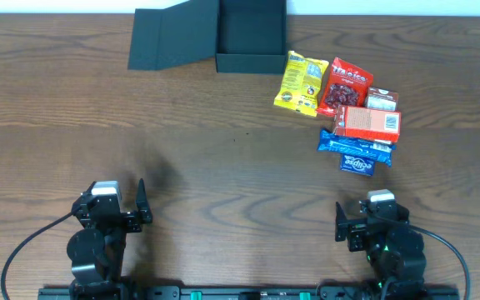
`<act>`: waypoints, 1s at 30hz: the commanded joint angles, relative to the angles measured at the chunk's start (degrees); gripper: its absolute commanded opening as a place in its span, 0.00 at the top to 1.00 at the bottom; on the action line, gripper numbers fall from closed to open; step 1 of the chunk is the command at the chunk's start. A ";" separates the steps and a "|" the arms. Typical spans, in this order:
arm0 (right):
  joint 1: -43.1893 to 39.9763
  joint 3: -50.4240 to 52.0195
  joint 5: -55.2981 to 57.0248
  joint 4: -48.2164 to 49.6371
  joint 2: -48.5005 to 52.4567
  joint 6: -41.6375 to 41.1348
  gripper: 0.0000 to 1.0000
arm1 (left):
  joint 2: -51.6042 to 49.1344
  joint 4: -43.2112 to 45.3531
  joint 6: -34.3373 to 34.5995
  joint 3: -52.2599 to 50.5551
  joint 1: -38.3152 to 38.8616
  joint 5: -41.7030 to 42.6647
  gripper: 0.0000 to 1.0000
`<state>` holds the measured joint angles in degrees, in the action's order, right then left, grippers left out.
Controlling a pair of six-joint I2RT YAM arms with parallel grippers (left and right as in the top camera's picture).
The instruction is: Pack container
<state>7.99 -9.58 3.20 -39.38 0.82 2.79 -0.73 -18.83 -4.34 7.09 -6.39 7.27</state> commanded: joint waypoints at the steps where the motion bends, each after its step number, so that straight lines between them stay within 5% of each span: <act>1: -0.42 0.50 -0.24 -0.02 -0.50 0.50 0.01 | 0.48 -0.02 -0.42 -1.38 -0.33 -0.50 0.05; 18: -0.42 0.50 -0.24 -0.02 -0.50 0.50 0.01 | 0.48 2.84 2.97 -1.38 -0.33 4.22 0.05; 25: -0.42 0.50 -0.26 -0.02 -0.50 0.50 0.01 | -0.48 15.61 6.29 -1.38 -0.33 17.46 0.05; 30: -0.42 0.50 -0.26 -0.02 -0.50 0.50 0.01 | -6.64 27.50 7.32 -1.25 -0.33 18.34 0.05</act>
<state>7.99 -9.58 3.01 -39.42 0.82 2.81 -3.90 5.65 1.56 5.56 -6.39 22.61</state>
